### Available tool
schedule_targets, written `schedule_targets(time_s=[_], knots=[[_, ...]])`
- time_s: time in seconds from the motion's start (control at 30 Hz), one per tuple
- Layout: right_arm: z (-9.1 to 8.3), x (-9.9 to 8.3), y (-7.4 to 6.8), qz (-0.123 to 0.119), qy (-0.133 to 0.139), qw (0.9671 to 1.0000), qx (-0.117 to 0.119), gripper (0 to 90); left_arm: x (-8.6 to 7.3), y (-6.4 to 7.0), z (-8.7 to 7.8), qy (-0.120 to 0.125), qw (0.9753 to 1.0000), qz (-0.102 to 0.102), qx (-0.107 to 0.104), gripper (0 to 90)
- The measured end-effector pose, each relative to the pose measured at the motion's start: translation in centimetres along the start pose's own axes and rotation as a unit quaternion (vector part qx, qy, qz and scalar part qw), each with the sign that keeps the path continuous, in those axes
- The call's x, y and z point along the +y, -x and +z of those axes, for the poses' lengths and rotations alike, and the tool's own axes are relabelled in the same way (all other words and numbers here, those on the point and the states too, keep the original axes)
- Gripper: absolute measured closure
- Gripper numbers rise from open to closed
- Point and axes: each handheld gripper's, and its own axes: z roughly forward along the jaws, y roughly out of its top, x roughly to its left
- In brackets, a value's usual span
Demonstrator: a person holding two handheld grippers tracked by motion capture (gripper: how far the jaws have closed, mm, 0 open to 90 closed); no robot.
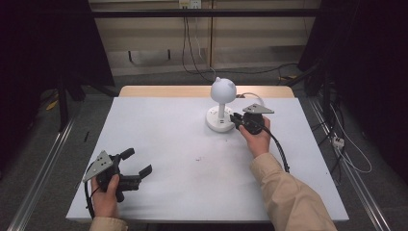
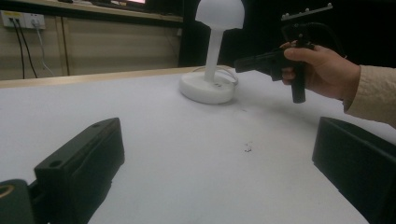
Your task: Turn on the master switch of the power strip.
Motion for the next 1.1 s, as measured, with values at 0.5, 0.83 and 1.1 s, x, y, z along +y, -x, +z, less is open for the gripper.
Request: schedule_targets(time_s=[0.5,0.83,1.1], knots=[[0.8,-0.4,0.2,0.005,-0.009,0.9999,0.007,85.9,0.0,0.1,0.2,0.0,1.0,0.002,-0.002,1.9],[1.3,-0.2,0.2,0.008,-0.014,0.9998,0.013,89.9,0.0,0.1,0.2,0.0,1.0,0.002,-0.003,1.9],[1.4,-0.1,0.3,0.006,-0.019,0.9997,0.013,90.0,0.0,0.1,0.2,0.0,1.0,0.003,-0.001,1.9]])
